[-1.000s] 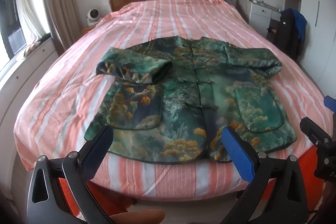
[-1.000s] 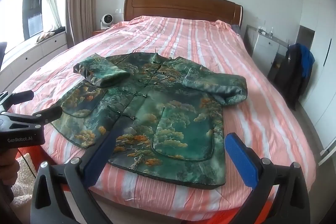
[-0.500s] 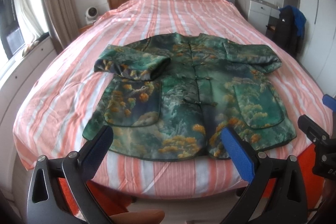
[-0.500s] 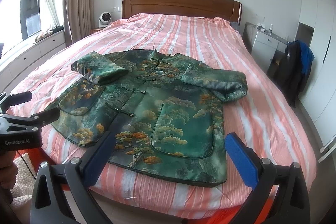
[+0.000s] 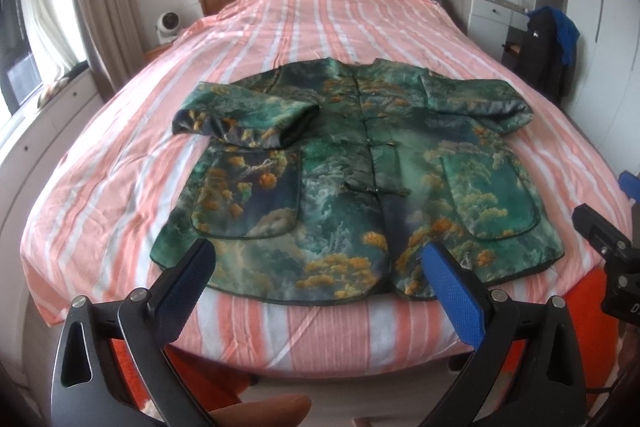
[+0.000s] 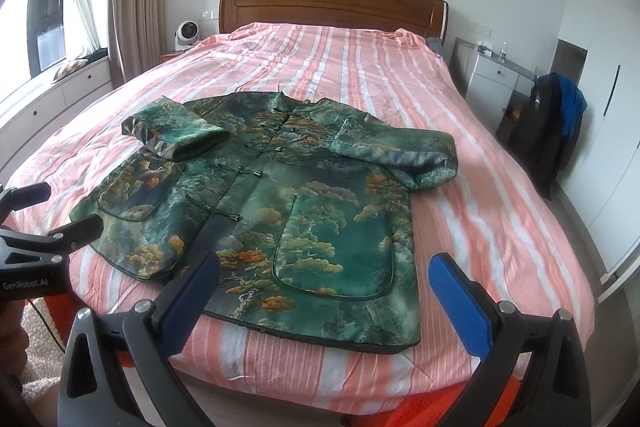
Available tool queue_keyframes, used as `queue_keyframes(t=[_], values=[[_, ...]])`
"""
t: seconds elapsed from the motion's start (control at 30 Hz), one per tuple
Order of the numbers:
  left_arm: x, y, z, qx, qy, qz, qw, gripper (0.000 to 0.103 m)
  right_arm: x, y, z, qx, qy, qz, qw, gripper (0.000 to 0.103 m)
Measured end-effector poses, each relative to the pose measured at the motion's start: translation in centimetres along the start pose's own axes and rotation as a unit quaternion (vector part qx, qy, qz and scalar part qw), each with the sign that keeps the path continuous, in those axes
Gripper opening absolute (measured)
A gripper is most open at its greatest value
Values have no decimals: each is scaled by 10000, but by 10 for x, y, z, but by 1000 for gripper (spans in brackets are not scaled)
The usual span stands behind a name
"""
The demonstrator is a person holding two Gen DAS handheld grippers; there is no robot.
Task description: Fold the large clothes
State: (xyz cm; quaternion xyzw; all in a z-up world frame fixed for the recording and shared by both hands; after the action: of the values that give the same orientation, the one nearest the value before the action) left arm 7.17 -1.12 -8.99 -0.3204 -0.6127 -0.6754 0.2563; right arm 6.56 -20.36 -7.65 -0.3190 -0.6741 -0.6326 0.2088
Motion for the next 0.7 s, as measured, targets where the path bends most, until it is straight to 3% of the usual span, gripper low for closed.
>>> queue_keyframes(t=[0.7], values=[[-1, -2, -11, -120, -140, 71, 9998, 103, -4, -1, -9, -76, -230, 68, 9997, 103]])
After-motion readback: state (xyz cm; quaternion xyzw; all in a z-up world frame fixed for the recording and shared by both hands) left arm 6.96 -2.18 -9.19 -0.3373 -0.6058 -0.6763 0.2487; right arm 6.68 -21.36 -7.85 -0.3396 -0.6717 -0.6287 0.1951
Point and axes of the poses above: each gripper's, at about its wrist camera, not at the fingertips, and x roughly against the way its jaws point, z to its left, y to its top, the point moved 10 cm from there along -x, roughly the way its jaws point, and after that the axes turned 3 degrees about z, right-handed, at the moved point
